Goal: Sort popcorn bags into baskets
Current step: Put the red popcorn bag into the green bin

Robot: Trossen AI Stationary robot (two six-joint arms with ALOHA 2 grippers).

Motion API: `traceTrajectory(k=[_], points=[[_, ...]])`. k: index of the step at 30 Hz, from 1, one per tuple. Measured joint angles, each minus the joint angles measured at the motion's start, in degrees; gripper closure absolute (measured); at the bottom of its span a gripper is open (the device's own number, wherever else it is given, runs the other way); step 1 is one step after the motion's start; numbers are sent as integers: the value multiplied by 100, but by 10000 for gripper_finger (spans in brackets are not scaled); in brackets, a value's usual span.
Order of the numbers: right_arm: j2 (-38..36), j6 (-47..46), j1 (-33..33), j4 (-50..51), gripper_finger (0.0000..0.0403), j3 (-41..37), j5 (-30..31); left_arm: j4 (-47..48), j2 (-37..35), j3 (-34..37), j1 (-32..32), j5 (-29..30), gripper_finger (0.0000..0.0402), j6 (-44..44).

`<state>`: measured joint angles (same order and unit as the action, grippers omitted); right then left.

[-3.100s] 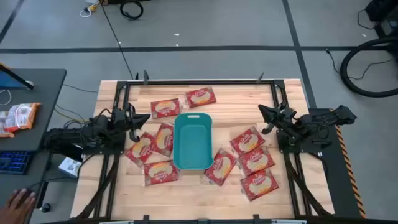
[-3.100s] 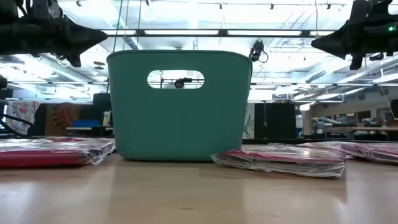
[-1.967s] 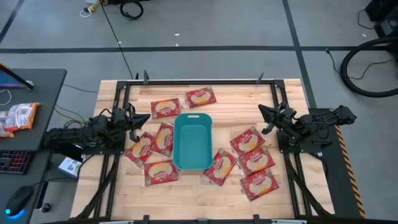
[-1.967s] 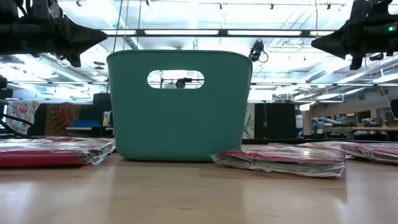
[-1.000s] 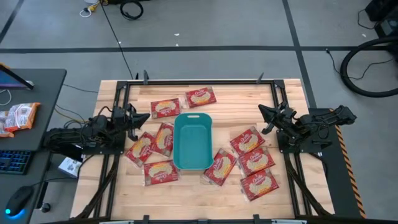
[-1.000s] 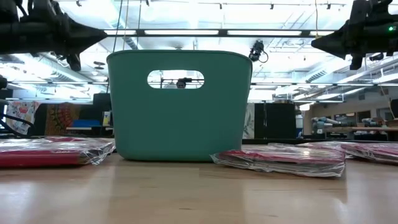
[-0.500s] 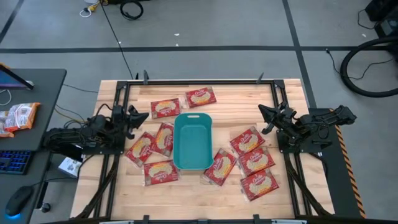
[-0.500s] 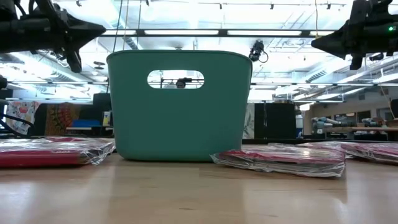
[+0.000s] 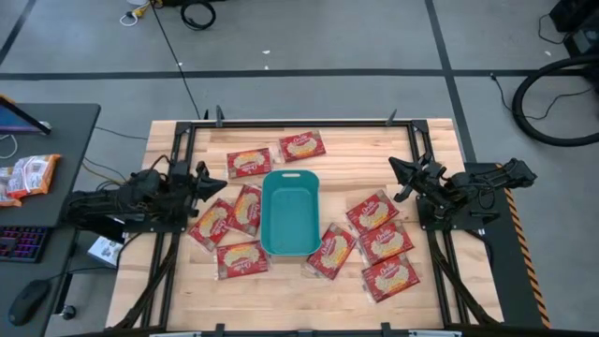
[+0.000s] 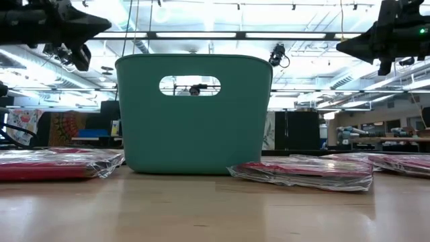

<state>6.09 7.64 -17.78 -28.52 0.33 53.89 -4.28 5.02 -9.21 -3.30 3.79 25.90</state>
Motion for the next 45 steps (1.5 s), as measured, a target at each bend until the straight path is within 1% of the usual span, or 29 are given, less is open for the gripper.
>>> traceTrajectory(k=[3,6,8,13,15,20,21,23,28,33,35,37,39,40,41,43,45], points=[[-2,2,2,-17,384,1,0,501,493,-394,-1,0,392,-101],[0,2,2,-93,384,1,0,923,1061,-581,3,-53,392,-89],[-2,-22,2,-252,384,1,-2,1120,1472,-633,3,-203,392,37],[0,-223,0,-143,384,0,-233,1734,2488,-888,3,-690,387,90],[0,-589,0,5,384,-1,-545,2155,2833,-1081,3,-821,373,95],[124,-1183,-1,114,384,0,-2204,3029,3543,-1581,-1,-836,326,437],[207,-1248,0,90,384,-1,-2436,3066,3646,-1643,-4,-812,318,554],[435,-1316,0,-23,384,1,-2662,3098,3808,-1674,-55,-752,302,845],[1163,-1199,0,-483,384,1,-2688,3202,4245,-1673,-438,-849,278,1238],[1855,-915,2,-1464,384,11,-2682,3083,4695,-1672,-930,-1297,263,1225],[2067,-911,2,-1483,384,95,-2702,3084,4870,-1672,-1063,-1678,260,1249],[2283,-916,2,-1438,384,203,-2699,3052,5001,-1672,-1106,-2344,260,1248],[2491,-916,2,-1432,384,278,-2698,3009,5037,-1672,-1018,-3121,260,1255],[2573,-917,1,-1421,384,308,-2694,3019,5043,-1672,-898,-3419,261,1276],[2643,-916,2,-1421,384,345,-2673,3030,5047,-1672,-734,-3577,262,1298],[2748,-913,2,-1424,384,388,-2653,3062,5047,-1672,-334,-3575,262,1391],[2809,-911,2,-1429,384,410,-2651,3058,5047,-1672,141,-3368,262,1403]])
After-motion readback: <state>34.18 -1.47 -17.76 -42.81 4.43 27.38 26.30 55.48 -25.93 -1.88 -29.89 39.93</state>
